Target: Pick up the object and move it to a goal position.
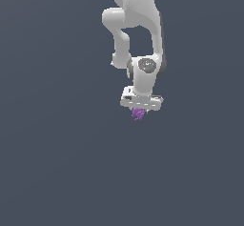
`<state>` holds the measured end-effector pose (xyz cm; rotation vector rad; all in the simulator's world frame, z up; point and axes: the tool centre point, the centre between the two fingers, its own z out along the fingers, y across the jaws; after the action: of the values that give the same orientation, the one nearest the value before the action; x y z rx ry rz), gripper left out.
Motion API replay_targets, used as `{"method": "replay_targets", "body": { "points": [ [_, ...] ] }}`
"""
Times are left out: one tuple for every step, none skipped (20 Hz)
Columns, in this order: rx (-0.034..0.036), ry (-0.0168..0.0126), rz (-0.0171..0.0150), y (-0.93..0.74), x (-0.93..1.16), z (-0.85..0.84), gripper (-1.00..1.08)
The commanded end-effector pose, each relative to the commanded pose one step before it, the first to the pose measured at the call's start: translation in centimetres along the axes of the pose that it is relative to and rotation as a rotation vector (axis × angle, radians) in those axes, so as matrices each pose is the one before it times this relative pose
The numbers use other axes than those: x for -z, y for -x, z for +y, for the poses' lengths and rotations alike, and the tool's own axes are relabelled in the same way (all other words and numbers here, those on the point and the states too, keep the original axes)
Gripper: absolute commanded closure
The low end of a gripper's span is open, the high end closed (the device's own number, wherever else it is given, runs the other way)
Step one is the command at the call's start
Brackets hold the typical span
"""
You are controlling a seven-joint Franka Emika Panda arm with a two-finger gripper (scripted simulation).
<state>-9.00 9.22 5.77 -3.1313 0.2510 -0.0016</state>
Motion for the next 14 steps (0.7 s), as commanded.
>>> {"method": "replay_targets", "body": {
  "points": [
    [-0.00002, -0.0001, 0.00037, -0.755, 0.135, -0.212, 1.08],
    [0.0, 0.0, 0.0, -0.374, 0.059, -0.106, 1.08],
    [0.0, 0.0, 0.0, -0.406, 0.064, -0.115, 1.08],
    [0.0, 0.0, 0.0, -0.439, 0.069, -0.124, 1.08],
    [0.0, 0.0, 0.0, -0.47, 0.074, -0.133, 1.08],
    [0.0, 0.0, 0.0, -0.5, 0.079, -0.142, 1.08],
    [-0.00005, 0.00008, -0.00048, -0.534, 0.056, -0.148, 1.08],
    [0.0, 0.0, 0.0, -0.558, 0.087, -0.159, 1.08],
    [0.0, 0.0, 0.0, -0.586, 0.091, -0.166, 1.08],
    [0.0, 0.0, 0.0, -0.612, 0.095, -0.174, 1.08],
    [0.0, 0.0, 0.0, -0.633, 0.098, -0.18, 1.08],
    [0.0, 0.0, 0.0, -0.63, 0.097, -0.179, 1.08],
    [0.0, 0.0, 0.0, -0.621, 0.096, -0.177, 1.08],
    [0.0, 0.0, 0.0, -0.612, 0.094, -0.175, 1.08]
  ]
}}
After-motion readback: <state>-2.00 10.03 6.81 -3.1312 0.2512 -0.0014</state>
